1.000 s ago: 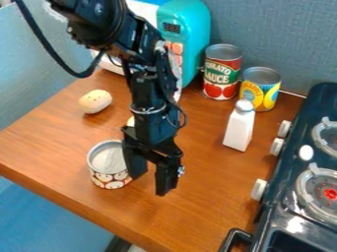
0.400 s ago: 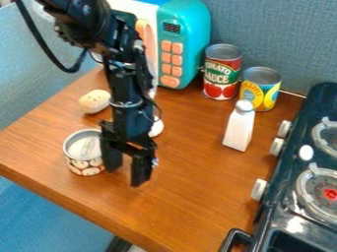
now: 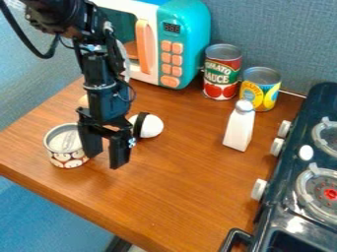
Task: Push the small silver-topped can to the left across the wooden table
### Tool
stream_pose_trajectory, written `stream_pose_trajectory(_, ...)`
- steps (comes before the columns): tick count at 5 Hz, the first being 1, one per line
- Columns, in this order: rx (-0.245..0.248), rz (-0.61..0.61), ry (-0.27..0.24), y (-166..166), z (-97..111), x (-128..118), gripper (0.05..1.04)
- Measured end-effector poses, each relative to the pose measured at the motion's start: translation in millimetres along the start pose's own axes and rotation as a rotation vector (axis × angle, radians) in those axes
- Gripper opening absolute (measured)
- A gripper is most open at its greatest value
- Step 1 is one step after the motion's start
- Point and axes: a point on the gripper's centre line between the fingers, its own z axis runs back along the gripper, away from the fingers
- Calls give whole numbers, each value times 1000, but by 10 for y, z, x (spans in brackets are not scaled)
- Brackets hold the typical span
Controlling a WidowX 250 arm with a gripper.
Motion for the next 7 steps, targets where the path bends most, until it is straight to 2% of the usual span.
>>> stream_pose_trajectory(1,-53,-24,-16,42,42,-14,1000)
stream_pose_trajectory(3,-55,-9,-13,51,69,-33,1000)
stream_pose_trajectory(5,-30,-6,11,13,74,-45,1000)
stream_pose_trajectory(7,-11,-137,-138,-445,555,280,1000)
